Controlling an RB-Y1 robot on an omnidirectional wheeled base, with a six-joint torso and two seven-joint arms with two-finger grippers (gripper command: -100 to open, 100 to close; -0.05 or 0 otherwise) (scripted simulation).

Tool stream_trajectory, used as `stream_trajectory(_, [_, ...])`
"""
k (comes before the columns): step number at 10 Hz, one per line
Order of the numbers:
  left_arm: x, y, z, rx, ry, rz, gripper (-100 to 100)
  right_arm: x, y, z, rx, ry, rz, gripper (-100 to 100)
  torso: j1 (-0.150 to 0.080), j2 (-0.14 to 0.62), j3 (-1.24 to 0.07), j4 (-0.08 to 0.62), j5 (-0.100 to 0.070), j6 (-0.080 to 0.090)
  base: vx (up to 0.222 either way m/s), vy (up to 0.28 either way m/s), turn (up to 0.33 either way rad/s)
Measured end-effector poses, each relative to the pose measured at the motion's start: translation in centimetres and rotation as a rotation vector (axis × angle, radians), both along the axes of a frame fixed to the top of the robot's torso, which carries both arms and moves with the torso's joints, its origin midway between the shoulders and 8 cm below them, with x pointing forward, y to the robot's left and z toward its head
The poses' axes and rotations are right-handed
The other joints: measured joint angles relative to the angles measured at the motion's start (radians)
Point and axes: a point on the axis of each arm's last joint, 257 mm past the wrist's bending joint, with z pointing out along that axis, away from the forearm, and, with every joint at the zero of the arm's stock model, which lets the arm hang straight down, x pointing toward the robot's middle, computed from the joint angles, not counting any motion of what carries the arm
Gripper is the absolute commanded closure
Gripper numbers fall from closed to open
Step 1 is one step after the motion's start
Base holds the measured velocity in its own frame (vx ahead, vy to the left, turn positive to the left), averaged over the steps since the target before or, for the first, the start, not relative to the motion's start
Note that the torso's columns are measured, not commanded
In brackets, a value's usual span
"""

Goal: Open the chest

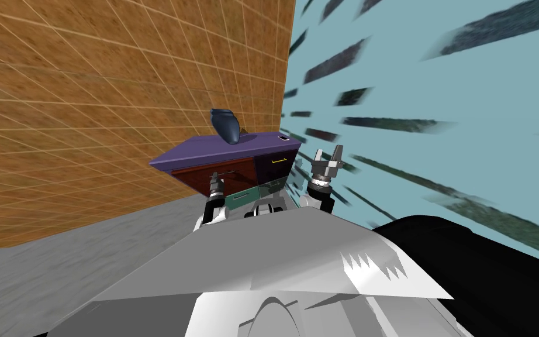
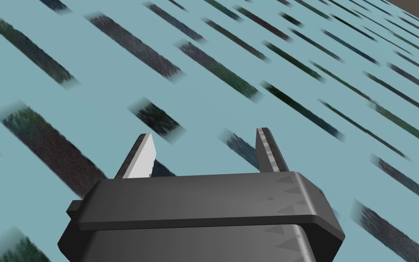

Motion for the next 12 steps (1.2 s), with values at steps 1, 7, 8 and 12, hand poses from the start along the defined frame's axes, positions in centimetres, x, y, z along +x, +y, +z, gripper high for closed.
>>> stream_trajectory(1, [-0.1,0.0,0.4,0.001,-0.002,0.002,-100,0.0,0.0,0.0,0.000,0.000,0.000,0,0.001,-0.003,-0.002,-0.001,0.000,0.000,0.113,0.038,-0.030])
stream_trajectory(7, [-0.2,-0.1,0.8,-0.002,-0.002,0.001,100,0.0,0.0,0.0,0.000,0.000,0.000,0,-0.004,0.009,0.005,0.003,-0.002,0.000,-0.076,-0.024,0.008])
stream_trajectory(8, [-0.5,0.0,0.9,-0.002,0.003,0.002,100,0.0,0.0,0.0,0.000,0.000,0.000,0,-0.006,0.006,0.004,0.004,-0.003,0.000,-0.195,-0.076,0.012])
stream_trajectory(12, [-1.1,0.1,0.6,-0.005,0.015,0.001,100,0.0,0.0,0.0,0.000,0.000,0.000,0,-0.003,0.005,0.002,0.003,-0.002,0.000,-0.159,-0.034,0.003])
